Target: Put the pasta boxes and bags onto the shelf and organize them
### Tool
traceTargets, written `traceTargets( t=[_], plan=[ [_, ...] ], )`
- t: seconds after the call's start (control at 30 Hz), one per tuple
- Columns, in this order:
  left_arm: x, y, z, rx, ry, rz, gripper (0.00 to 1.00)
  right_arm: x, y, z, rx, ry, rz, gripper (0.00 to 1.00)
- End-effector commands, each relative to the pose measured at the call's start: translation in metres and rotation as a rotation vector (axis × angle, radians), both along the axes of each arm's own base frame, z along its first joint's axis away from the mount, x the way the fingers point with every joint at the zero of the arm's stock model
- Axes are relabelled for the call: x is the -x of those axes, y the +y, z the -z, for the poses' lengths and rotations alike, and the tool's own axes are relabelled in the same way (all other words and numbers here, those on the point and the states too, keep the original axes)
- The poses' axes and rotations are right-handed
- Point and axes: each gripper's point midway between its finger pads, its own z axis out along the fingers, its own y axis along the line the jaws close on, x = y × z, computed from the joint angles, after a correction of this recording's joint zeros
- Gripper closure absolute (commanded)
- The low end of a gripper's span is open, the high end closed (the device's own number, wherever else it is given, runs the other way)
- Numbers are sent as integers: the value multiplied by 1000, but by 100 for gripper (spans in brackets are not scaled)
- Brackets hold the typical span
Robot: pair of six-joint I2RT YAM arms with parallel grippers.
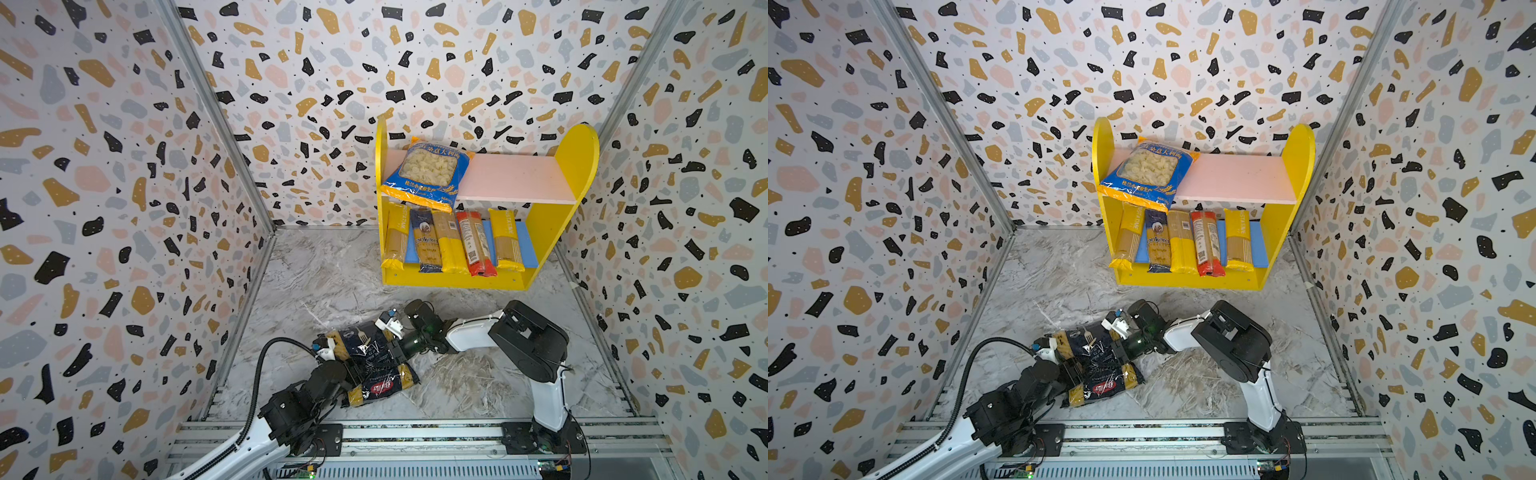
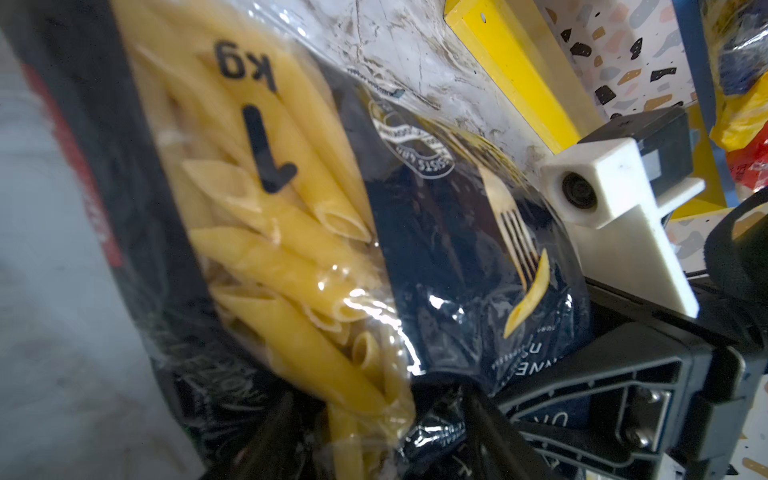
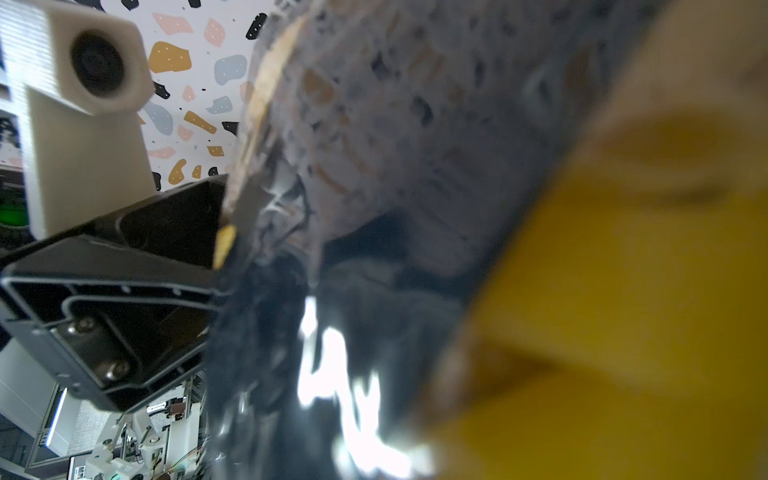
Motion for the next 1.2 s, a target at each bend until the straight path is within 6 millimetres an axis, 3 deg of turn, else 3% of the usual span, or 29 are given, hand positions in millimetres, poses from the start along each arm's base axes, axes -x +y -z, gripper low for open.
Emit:
traceTargets(
  t=[0.0,0.37,0.97,1.17],
  plan=[
    [2,13,-8,-50,-8,-21,30,21,-9,-8,19,47,-44,65],
    [1,18,-25,-46,-32,-41,24,14,-20,-27,2,13,3,70],
    [-1,18,-37,-32,-54,-49,23,6,-61,-104,-72,-136,123,74],
    [1,13,-33,-19,-36,-28,25,4,-69,-98,-69,-129,144,78]
  ],
)
